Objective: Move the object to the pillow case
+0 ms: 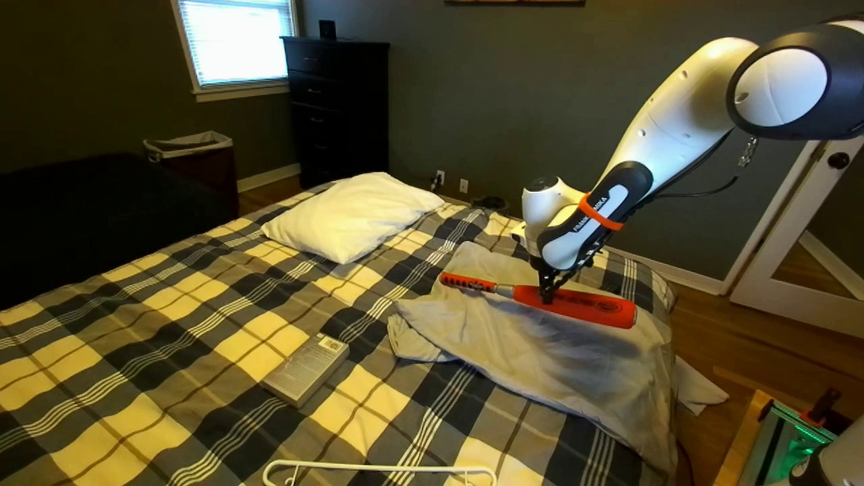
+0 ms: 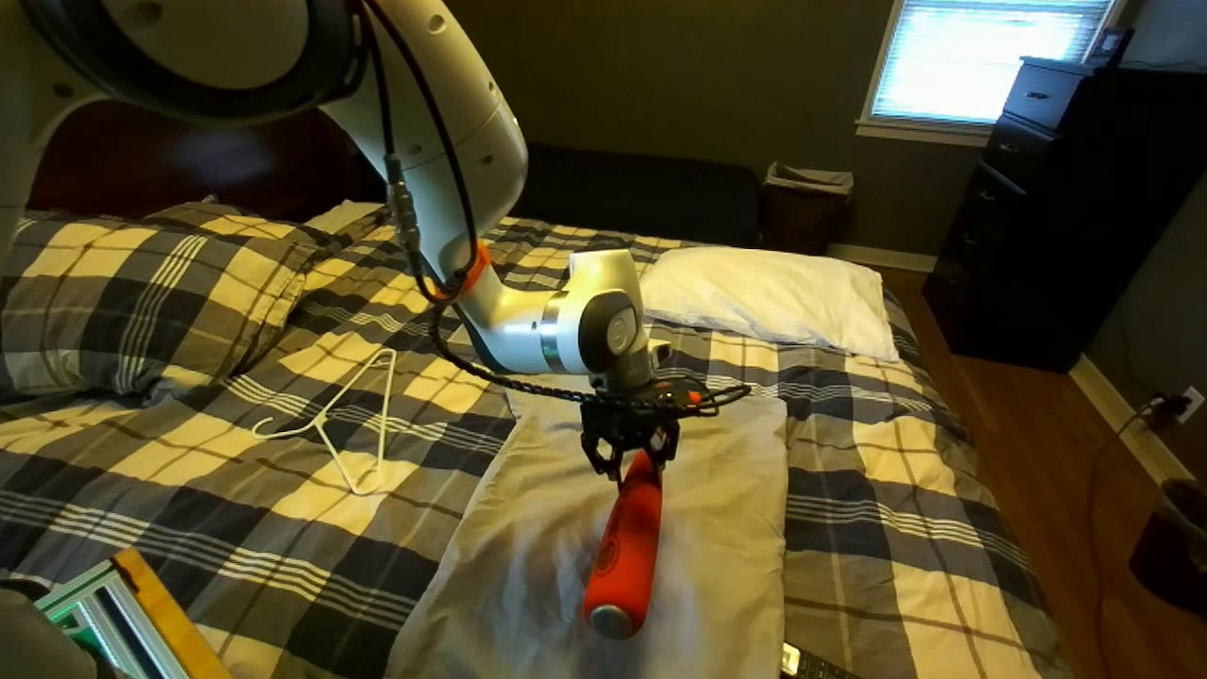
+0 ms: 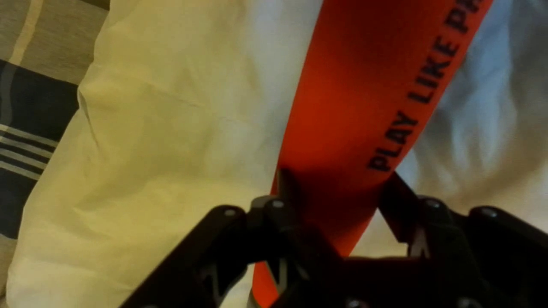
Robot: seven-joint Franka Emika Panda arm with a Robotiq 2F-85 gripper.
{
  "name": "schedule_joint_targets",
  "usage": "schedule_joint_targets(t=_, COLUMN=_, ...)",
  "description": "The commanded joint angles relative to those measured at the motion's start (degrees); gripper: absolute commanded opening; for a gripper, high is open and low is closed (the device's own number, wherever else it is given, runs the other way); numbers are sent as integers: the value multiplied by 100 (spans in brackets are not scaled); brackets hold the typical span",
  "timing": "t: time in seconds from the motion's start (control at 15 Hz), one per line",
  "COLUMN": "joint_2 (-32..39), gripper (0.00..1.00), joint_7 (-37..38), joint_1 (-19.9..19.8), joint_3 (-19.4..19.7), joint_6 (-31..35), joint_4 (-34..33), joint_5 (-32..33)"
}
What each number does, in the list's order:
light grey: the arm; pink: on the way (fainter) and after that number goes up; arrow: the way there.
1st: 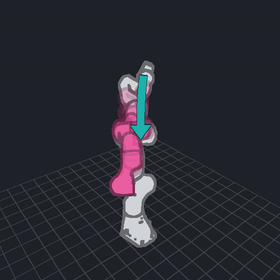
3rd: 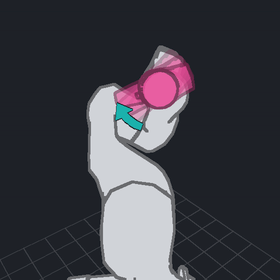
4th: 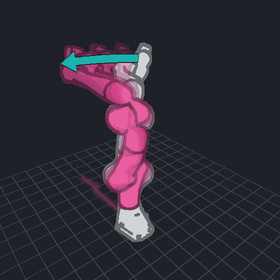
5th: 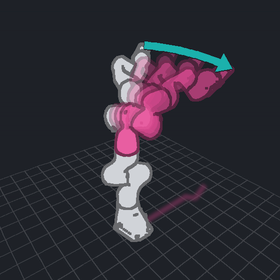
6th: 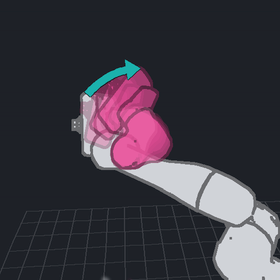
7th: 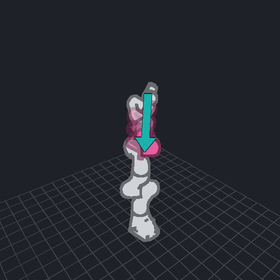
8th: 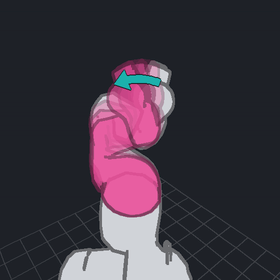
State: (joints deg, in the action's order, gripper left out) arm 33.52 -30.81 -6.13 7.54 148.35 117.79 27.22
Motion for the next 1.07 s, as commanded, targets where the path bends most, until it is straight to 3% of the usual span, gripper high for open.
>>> schedule_joint_targets(t=0.0, joint_2=-123, gripper=27, joint_7=474, joint_1=6, joint_3=60, joint_6=595, joint_4=188, joint_5=127)
schedule_joint_targets(t=0.33, joint_2=88, gripper=27, joint_7=1013, joint_1=88, joint_3=63, joint_6=1558, joint_4=402, joint_5=-25)
schedule_joint_targets(t=0.67, joint_2=238, gripper=27, joint_7=1188, joint_1=259, joint_3=50, joint_6=1487, joint_4=556, joint_5=-58)
schedule_joint_targets(t=1.0, joint_2=-137, gripper=27, joint_7=1527, joint_1=698, joint_3=584, joint_6=1691, joint_4=1052, joint_5=314)
